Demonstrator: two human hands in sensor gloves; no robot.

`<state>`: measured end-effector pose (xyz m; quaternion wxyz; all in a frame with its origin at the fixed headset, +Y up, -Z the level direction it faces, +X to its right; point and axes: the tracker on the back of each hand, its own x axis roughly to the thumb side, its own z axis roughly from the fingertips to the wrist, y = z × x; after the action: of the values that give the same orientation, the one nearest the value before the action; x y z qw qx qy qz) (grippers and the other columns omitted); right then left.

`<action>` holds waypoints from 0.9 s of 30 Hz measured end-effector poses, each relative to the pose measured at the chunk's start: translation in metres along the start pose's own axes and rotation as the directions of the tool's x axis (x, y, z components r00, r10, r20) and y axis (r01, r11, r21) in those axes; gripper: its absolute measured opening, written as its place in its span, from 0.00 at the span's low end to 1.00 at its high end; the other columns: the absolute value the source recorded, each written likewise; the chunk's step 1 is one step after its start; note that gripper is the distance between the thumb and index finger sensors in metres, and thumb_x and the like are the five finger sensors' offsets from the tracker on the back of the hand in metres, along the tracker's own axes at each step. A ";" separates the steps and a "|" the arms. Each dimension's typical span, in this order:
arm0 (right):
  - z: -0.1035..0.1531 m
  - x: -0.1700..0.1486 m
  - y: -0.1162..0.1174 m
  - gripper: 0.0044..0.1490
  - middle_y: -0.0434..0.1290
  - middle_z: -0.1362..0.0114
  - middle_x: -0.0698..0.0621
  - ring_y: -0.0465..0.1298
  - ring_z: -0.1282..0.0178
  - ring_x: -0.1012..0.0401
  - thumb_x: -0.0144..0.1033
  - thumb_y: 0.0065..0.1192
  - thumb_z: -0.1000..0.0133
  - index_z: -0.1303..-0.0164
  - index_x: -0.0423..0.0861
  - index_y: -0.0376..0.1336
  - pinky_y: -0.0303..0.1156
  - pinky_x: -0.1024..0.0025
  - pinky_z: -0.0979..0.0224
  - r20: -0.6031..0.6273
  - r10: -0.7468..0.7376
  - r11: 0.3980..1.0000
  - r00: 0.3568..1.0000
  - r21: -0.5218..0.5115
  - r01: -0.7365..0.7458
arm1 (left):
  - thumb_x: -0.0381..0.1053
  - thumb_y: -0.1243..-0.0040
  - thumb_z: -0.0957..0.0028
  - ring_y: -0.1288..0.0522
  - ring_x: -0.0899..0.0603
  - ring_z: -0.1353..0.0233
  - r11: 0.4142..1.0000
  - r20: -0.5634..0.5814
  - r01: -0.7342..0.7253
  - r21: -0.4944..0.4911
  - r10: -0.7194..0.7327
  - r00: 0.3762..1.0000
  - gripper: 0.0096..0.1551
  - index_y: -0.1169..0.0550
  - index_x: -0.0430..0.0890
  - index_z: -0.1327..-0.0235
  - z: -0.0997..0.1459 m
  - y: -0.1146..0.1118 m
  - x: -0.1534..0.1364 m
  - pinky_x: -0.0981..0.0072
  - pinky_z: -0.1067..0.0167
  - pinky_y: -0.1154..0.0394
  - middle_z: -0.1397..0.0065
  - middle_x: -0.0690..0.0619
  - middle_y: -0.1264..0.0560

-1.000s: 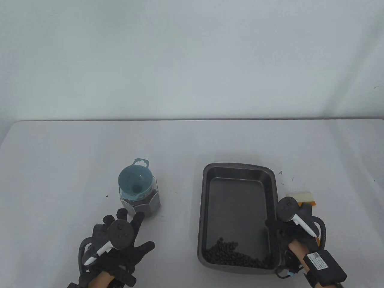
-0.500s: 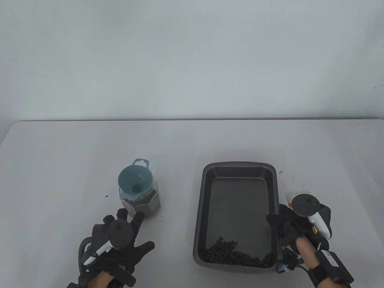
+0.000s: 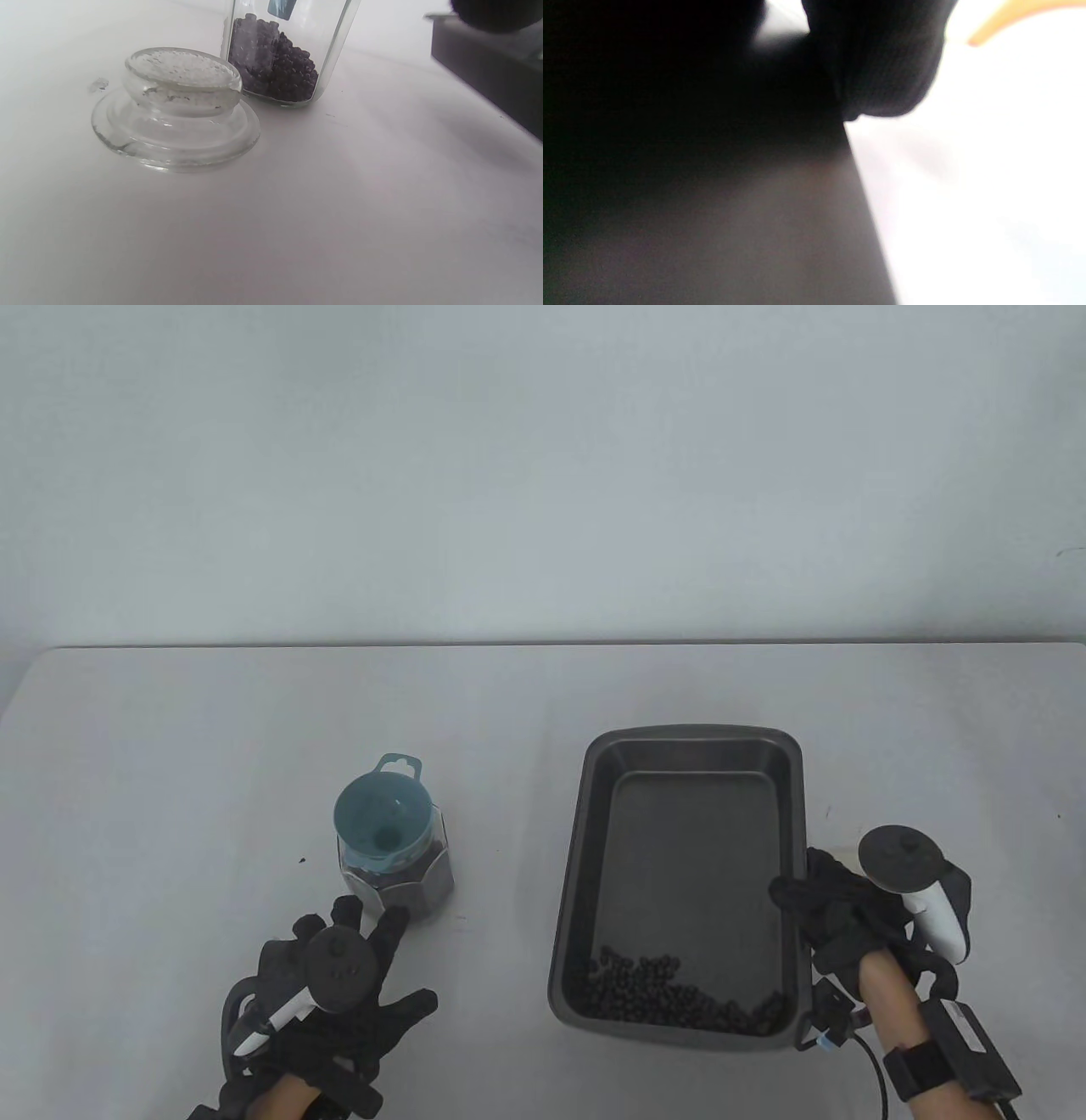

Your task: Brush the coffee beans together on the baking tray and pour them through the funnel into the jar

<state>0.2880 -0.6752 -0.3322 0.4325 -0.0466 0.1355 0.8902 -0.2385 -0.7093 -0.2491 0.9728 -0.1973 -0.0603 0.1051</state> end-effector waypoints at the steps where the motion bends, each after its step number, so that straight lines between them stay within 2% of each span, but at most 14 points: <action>1: 0.001 0.011 -0.008 0.16 0.69 0.36 0.47 0.83 0.45 0.60 0.53 0.62 0.40 0.78 0.53 0.73 0.87 0.73 0.46 0.015 0.005 1.000 1.000 -0.015 -0.005 | 0.86 0.58 0.56 0.61 0.21 0.14 1.000 0.002 0.001 -0.002 -0.001 1.000 0.57 0.60 0.67 0.18 0.000 0.000 0.000 0.27 0.22 0.56 0.12 0.43 0.65; 6: 0.004 0.071 -0.038 0.15 0.70 0.36 0.47 0.83 0.45 0.60 0.52 0.61 0.39 0.78 0.55 0.73 0.87 0.73 0.47 0.087 0.053 0.993 0.995 -0.113 -0.043 | 0.86 0.58 0.56 0.61 0.21 0.14 1.000 0.006 -0.007 0.006 0.007 1.000 0.56 0.59 0.67 0.17 0.002 0.001 -0.002 0.27 0.22 0.56 0.12 0.43 0.65; 11: 0.000 0.138 -0.045 0.16 0.69 0.36 0.47 0.83 0.45 0.60 0.51 0.60 0.38 0.78 0.55 0.73 0.87 0.74 0.46 0.150 0.165 0.970 0.975 -0.204 -0.132 | 0.86 0.58 0.56 0.61 0.21 0.14 1.000 0.008 0.000 -0.003 0.000 1.000 0.56 0.59 0.67 0.18 0.001 0.000 -0.001 0.27 0.22 0.57 0.12 0.43 0.65; 14: -0.005 0.176 -0.039 0.16 0.69 0.35 0.48 0.83 0.45 0.60 0.52 0.60 0.37 0.77 0.55 0.73 0.87 0.74 0.46 0.181 0.208 0.956 0.961 -0.246 -0.161 | 0.86 0.58 0.56 0.61 0.21 0.14 1.000 0.008 -0.003 -0.001 0.003 1.000 0.56 0.59 0.67 0.17 0.002 0.000 -0.001 0.27 0.22 0.56 0.12 0.43 0.65; 17: -0.014 0.207 -0.030 0.15 0.69 0.35 0.47 0.83 0.45 0.60 0.51 0.60 0.37 0.77 0.55 0.73 0.87 0.74 0.47 0.198 0.198 0.959 0.960 -0.244 -0.148 | 0.86 0.58 0.56 0.61 0.21 0.14 1.000 0.010 -0.006 -0.001 0.006 1.000 0.57 0.59 0.67 0.17 0.002 0.000 -0.002 0.27 0.22 0.57 0.12 0.43 0.65; 22: -0.028 0.245 -0.010 0.15 0.69 0.35 0.48 0.83 0.45 0.60 0.50 0.59 0.36 0.76 0.55 0.73 0.87 0.75 0.46 0.244 0.201 0.956 0.949 -0.261 -0.135 | 0.86 0.58 0.56 0.61 0.21 0.14 1.000 0.013 -0.006 -0.011 0.007 1.000 0.56 0.59 0.68 0.17 0.002 -0.001 -0.002 0.27 0.22 0.56 0.12 0.43 0.65; 27: -0.035 0.274 0.015 0.16 0.69 0.35 0.48 0.83 0.45 0.60 0.51 0.59 0.36 0.76 0.55 0.73 0.88 0.75 0.46 0.298 0.266 0.919 0.917 -0.365 -0.148 | 0.86 0.58 0.56 0.61 0.21 0.14 1.000 0.019 -0.026 -0.001 0.026 0.999 0.56 0.59 0.67 0.17 0.004 0.001 -0.005 0.27 0.22 0.56 0.12 0.43 0.65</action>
<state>0.1048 -0.4859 -0.4179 0.3369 0.0506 -0.0909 0.9358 -0.2438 -0.7080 -0.2458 0.9707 -0.1973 -0.0673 0.1195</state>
